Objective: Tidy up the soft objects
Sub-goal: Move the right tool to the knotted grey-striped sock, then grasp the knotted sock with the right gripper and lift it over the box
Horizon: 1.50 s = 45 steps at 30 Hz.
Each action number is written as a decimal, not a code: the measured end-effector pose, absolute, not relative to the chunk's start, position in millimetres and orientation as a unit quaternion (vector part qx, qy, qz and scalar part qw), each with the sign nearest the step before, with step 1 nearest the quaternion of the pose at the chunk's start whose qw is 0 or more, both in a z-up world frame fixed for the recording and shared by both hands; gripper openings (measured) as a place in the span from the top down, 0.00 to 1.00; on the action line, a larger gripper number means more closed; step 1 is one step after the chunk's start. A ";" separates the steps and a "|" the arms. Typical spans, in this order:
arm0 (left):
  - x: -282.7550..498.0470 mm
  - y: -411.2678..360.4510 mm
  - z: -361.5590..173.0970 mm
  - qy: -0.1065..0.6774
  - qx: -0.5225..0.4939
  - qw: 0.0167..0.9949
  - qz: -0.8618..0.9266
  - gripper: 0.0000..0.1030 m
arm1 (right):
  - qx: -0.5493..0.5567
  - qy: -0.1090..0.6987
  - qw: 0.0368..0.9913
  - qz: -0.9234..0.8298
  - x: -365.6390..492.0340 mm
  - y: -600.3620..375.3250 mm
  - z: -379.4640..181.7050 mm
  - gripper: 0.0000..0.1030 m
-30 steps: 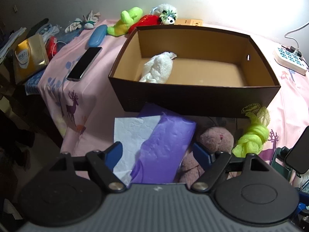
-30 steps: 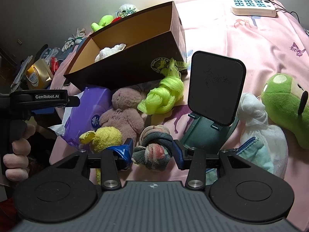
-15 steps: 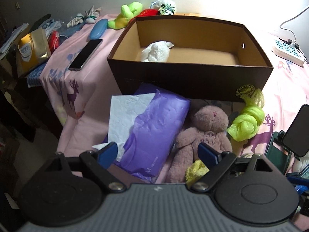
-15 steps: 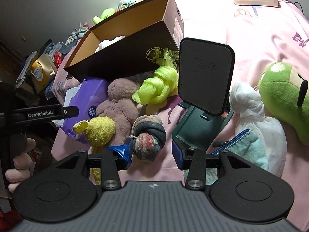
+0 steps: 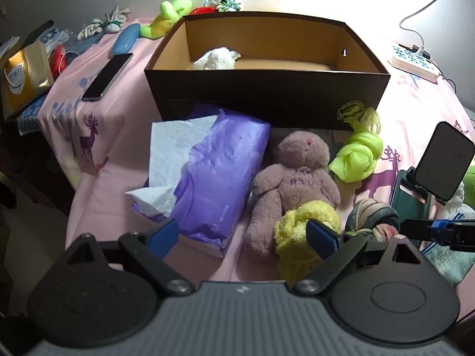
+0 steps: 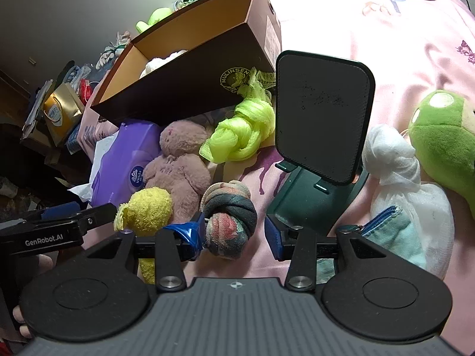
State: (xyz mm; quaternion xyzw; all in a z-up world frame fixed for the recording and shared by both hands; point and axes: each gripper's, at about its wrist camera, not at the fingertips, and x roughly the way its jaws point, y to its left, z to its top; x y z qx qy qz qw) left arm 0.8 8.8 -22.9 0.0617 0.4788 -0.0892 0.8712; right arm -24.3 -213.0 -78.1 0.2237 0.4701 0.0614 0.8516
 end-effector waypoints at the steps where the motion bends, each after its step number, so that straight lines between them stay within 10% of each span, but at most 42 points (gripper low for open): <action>1: -0.2 10.2 -21.6 0.477 0.059 0.872 -0.095 0.09 | 0.222 0.471 0.852 0.062 -23.2 -210.9 -79.0 0.73; 23: -5.1 32.4 -6.5 0.432 0.058 0.880 -0.187 0.09 | 0.258 0.495 0.827 0.069 3.1 -184.1 -112.0 0.77; 45: 70.9 27.7 -8.2 0.457 0.088 0.866 -0.186 0.09 | 0.244 0.362 0.896 0.077 31.5 -189.3 13.5 0.86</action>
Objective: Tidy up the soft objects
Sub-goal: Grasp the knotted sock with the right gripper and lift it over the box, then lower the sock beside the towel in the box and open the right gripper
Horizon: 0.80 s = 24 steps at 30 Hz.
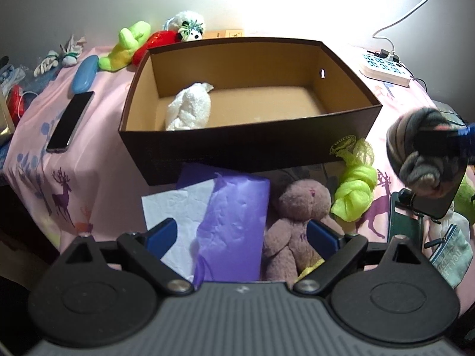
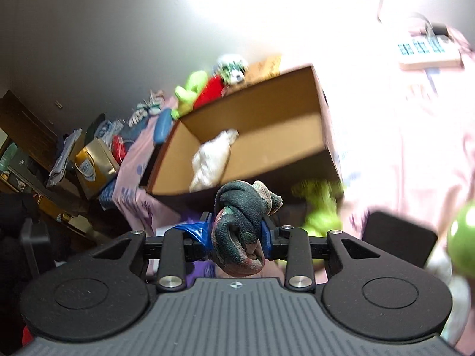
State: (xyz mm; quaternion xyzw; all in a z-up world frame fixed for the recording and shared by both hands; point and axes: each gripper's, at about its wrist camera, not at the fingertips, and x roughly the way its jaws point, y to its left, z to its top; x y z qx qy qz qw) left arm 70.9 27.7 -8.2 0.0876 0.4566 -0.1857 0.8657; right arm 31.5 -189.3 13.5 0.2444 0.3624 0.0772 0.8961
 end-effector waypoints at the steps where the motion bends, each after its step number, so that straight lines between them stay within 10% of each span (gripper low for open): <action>1: 74.2 27.5 -7.4 0.457 0.089 0.866 -0.184 0.09 | 0.239 0.355 0.900 0.080 39.1 -186.7 19.6 0.86; 10: 103.4 35.9 -0.7 0.458 0.089 0.871 -0.155 0.09 | 0.163 0.321 0.930 0.079 134.9 -151.6 49.3 0.85; 24: 124.6 72.0 -9.4 0.463 0.073 0.875 -0.119 0.09 | 0.162 0.493 0.855 0.012 301.9 -131.0 -59.6 0.85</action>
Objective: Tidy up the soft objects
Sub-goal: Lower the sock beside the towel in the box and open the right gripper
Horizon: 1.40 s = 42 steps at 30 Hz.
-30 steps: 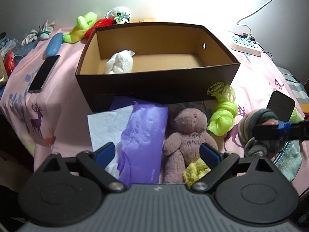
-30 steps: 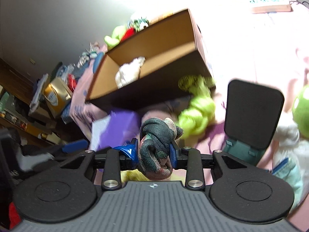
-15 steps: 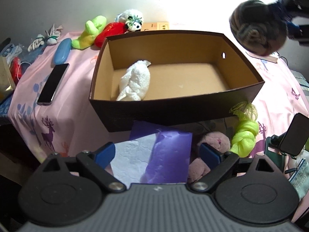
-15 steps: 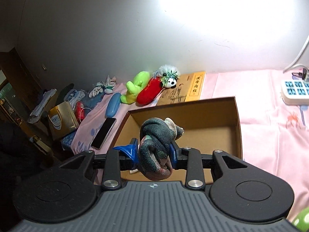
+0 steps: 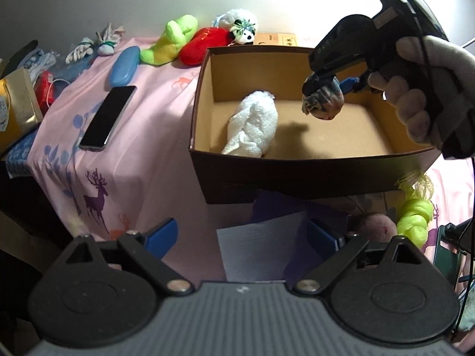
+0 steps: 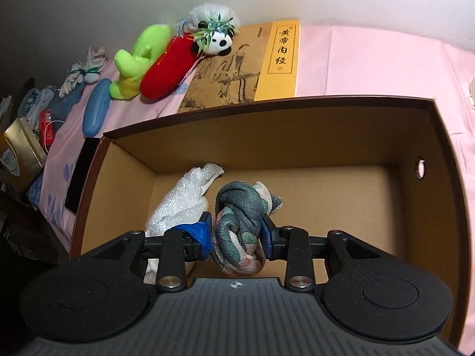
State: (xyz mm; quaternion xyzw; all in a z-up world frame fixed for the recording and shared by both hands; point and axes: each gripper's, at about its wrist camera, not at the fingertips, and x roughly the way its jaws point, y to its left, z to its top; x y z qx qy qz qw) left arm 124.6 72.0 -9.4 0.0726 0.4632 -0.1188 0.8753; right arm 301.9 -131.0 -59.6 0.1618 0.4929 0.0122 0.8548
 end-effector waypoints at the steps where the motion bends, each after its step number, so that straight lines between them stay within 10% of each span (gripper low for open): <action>1: 124.9 73.8 -9.9 0.463 0.072 0.876 -0.118 0.09 | 0.164 0.491 0.856 0.006 308.2 -129.6 -63.7 0.83; 42: 55.7 74.7 9.3 0.434 0.029 0.895 -0.101 0.09 | 0.171 0.342 0.918 0.104 86.2 -160.4 9.1 0.81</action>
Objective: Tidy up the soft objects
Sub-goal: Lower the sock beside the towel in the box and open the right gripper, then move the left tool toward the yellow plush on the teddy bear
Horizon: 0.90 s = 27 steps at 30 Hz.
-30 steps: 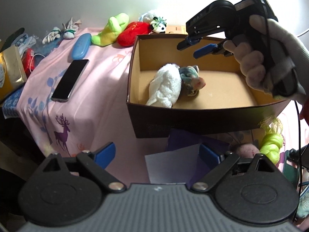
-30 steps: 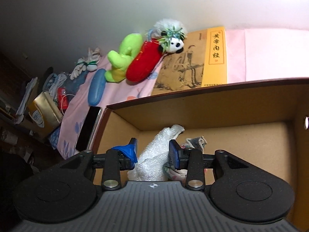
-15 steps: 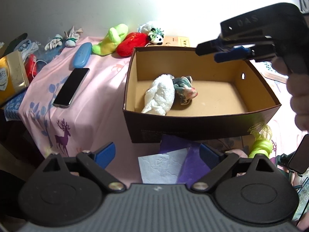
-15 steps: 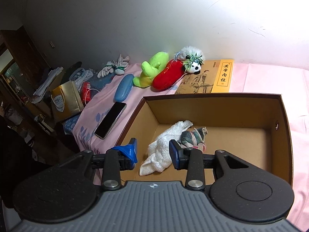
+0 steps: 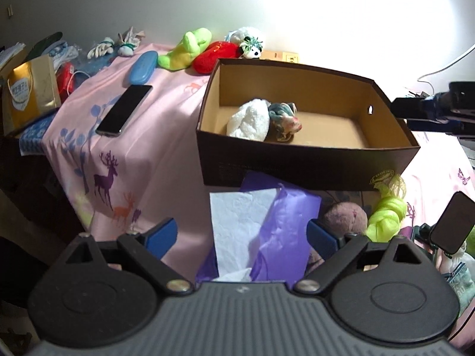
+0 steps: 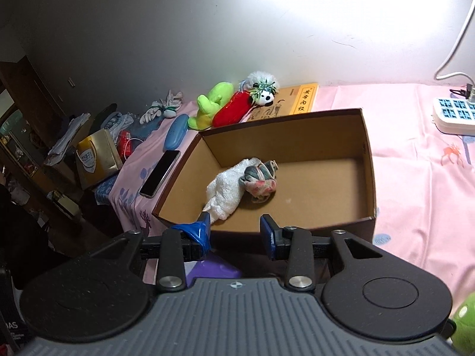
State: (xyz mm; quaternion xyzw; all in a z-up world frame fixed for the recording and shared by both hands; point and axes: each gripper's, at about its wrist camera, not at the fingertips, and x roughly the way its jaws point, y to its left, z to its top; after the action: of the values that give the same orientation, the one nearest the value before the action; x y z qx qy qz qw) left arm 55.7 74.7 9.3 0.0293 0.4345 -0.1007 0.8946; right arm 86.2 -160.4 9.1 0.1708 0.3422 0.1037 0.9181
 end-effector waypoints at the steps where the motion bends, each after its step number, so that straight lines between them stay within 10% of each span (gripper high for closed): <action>1: 51.0 73.3 7.9 0.436 0.029 0.894 -0.103 0.09 | 0.172 0.345 0.917 0.103 79.8 -163.5 6.9 0.81; 27: -36.7 3.1 -27.6 0.457 0.069 0.871 -0.165 0.08 | 0.238 0.414 0.872 0.107 -31.7 -203.0 -60.1 0.80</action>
State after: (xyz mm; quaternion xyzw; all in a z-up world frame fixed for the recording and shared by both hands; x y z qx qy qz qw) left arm -36.7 3.1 -27.6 0.0687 0.4568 -0.1655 0.8713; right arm -31.7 -203.0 -60.1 0.2376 0.4135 0.1066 0.8724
